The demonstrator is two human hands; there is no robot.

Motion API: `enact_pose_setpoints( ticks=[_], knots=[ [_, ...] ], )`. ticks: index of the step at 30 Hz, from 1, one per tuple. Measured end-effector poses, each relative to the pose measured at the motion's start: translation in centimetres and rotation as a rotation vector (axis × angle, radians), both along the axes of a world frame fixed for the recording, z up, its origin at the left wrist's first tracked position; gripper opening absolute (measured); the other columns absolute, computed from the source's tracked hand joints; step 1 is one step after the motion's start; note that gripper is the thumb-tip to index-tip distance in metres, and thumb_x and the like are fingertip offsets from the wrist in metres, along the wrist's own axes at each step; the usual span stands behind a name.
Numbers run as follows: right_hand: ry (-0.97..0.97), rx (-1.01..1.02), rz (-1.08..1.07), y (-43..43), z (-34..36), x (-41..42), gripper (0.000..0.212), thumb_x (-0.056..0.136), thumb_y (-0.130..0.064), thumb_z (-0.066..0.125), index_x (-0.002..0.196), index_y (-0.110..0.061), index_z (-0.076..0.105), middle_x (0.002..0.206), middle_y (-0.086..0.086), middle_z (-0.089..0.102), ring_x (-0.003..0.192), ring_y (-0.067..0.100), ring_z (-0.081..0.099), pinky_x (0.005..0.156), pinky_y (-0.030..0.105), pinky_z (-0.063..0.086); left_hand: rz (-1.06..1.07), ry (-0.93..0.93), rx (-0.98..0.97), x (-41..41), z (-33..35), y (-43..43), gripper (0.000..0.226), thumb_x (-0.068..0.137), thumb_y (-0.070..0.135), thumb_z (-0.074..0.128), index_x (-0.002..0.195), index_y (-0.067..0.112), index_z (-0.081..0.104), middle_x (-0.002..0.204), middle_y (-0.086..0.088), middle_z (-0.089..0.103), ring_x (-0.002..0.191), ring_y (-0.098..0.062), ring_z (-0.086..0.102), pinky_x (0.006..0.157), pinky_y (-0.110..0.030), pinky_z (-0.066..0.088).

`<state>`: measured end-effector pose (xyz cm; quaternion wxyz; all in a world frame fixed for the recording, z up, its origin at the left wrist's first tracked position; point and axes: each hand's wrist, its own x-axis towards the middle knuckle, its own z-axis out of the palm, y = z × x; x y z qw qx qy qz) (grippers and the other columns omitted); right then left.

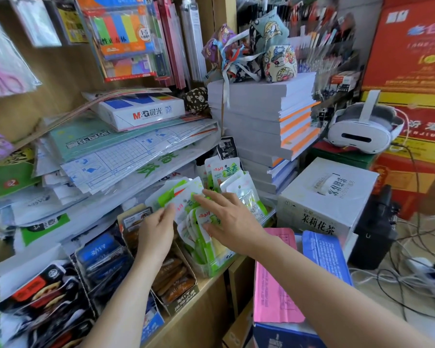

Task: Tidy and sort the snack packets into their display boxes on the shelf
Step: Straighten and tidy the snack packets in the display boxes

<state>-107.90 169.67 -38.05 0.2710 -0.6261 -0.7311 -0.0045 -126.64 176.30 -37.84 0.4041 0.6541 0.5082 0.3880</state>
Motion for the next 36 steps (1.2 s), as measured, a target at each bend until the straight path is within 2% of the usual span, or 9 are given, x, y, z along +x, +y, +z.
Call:
enact_pose_setpoints(
  ticks=[4,9,12,15,18,21,27,32,36],
  knots=[
    [0.031,-0.002,-0.017,0.6,-0.2,0.3,0.055,0.089,-0.029,0.062,0.142,-0.029,0.049,0.138,-0.006,0.054,0.12,0.022,0.042,0.101,0.038,0.042,-0.168,-0.095,-0.015,1.1,1.6,-1.7,0.02,0.104,0.043,0.048,0.095,0.042,0.066,0.1,0.02,0.07,0.098,0.01,0.062,0.089,-0.022,0.048],
    [-0.041,0.101,-0.068,0.2,-1.4,0.8,0.037,0.089,-0.033,0.067,0.123,-0.021,0.063,0.111,-0.002,0.063,0.102,0.024,0.049,0.087,0.041,0.047,-0.277,0.066,0.1,1.7,1.0,-1.5,0.035,0.108,0.038,0.04,0.118,0.023,0.07,0.108,0.014,0.071,0.105,0.003,0.064,0.093,-0.024,0.052],
    [-0.122,0.184,-0.147,0.0,-2.1,0.6,0.038,0.086,-0.038,0.069,0.12,-0.023,0.061,0.12,-0.001,0.059,0.114,0.027,0.047,0.095,0.046,0.043,-0.207,0.221,0.179,2.2,0.6,-1.5,0.046,0.108,0.04,0.038,0.085,0.011,0.065,0.076,-0.006,0.066,0.074,-0.017,0.063,0.067,-0.035,0.045],
    [-0.056,0.194,-0.169,-0.2,-2.1,0.6,0.049,0.085,-0.038,0.069,0.129,-0.021,0.053,0.14,0.002,0.048,0.132,0.03,0.041,0.104,0.052,0.037,-0.147,0.239,0.123,2.3,0.2,-1.6,0.053,0.107,0.044,0.037,0.088,0.001,0.062,0.084,-0.022,0.065,0.077,-0.034,0.062,0.066,-0.033,0.037],
    [-0.031,0.143,-0.111,-0.2,-1.8,0.3,0.071,0.088,-0.029,0.064,0.152,-0.026,0.031,0.161,-0.001,0.027,0.147,0.028,0.026,0.115,0.048,0.024,-0.082,0.181,-0.029,2.7,0.8,-1.7,0.042,0.104,0.04,0.043,0.099,0.009,0.072,0.089,-0.009,0.07,0.079,-0.017,0.062,0.072,-0.032,0.044],
    [-0.042,0.105,-0.093,0.4,-1.6,-0.3,0.068,0.086,-0.025,0.053,0.151,-0.032,0.035,0.156,-0.006,0.038,0.149,0.028,0.024,0.116,0.052,0.023,-0.069,0.208,-0.053,2.8,1.5,-2.0,0.041,0.104,0.036,0.042,0.098,0.007,0.071,0.087,-0.002,0.068,0.082,-0.015,0.061,0.073,-0.034,0.046],
    [-0.036,0.034,-0.066,1.0,-2.0,-0.1,0.051,0.09,-0.029,0.055,0.141,-0.038,0.049,0.145,-0.014,0.05,0.141,0.021,0.036,0.113,0.053,0.026,0.186,0.263,0.415,1.1,1.8,-2.1,0.019,0.1,0.032,0.057,0.106,0.026,0.074,0.092,0.01,0.072,0.084,-0.008,0.066,0.067,-0.026,0.053],
    [-0.058,0.073,-0.038,0.3,-2.8,0.5,0.046,0.092,-0.03,0.057,0.137,-0.034,0.052,0.139,-0.013,0.053,0.134,0.019,0.042,0.106,0.052,0.034,0.057,0.334,0.574,2.0,1.9,0.9,0.046,0.099,0.026,0.06,0.145,0.024,0.053,0.145,0.007,0.052,0.133,-0.016,0.041,0.11,-0.031,0.032],
    [-0.044,0.096,-0.018,-0.4,-3.5,0.8,0.042,0.093,-0.03,0.053,0.135,-0.033,0.051,0.135,-0.013,0.054,0.133,0.019,0.043,0.104,0.05,0.034,-0.017,0.521,0.537,3.3,2.4,2.7,0.044,0.099,0.031,0.06,0.143,0.028,0.055,0.145,0.005,0.056,0.132,-0.022,0.05,0.107,-0.044,0.042]
  ],
)
